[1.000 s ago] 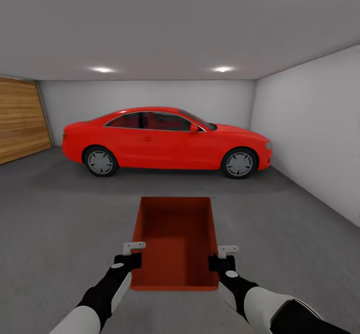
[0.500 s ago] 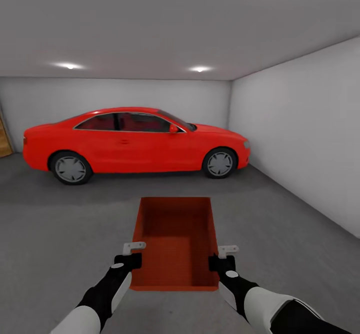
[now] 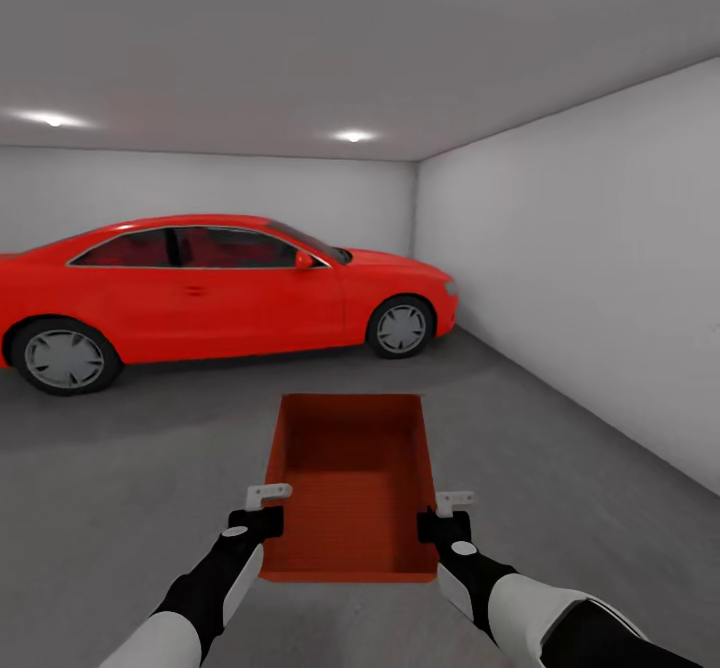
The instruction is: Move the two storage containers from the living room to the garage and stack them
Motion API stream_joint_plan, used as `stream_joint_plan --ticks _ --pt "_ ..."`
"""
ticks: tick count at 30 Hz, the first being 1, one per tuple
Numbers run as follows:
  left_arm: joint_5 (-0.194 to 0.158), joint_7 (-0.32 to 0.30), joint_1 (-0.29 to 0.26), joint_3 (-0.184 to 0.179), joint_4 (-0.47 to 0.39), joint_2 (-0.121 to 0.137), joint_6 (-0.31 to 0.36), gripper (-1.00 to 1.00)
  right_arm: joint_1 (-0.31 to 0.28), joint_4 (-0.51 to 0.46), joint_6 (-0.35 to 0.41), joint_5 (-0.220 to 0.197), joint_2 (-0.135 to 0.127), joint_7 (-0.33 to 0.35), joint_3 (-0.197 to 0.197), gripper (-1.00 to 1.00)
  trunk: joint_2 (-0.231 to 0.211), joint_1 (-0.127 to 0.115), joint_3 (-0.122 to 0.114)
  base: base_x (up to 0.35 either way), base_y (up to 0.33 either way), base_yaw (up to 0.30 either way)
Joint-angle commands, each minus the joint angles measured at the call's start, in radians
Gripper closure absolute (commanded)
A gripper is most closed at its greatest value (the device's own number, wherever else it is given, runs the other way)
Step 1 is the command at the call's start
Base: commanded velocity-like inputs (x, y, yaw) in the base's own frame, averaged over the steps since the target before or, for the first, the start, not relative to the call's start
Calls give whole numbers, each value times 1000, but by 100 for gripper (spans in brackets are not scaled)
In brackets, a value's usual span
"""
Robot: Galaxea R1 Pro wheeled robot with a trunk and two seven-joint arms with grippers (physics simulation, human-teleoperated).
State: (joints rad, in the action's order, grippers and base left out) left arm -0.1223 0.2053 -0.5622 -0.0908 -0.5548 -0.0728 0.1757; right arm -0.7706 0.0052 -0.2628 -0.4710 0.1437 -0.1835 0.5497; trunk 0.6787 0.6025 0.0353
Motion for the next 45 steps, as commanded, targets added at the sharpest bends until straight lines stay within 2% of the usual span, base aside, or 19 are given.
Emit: stream_joint_plan --ticks 1,17,45 --pt "4 46 -1 6 -3 2 8 100 -1 1 -8 -18 -3 -4 -2 100 1 1 2 321 84 -281" --pt "4 46 -1 6 -3 2 8 100 -1 1 -7 -18 -3 -5 -2 100 1 1 2 321 102 -281" --pt "4 46 -1 6 -5 2 8 100 -1 1 -7 -19 -3 -4 -2 100 1 1 2 321 165 -282"
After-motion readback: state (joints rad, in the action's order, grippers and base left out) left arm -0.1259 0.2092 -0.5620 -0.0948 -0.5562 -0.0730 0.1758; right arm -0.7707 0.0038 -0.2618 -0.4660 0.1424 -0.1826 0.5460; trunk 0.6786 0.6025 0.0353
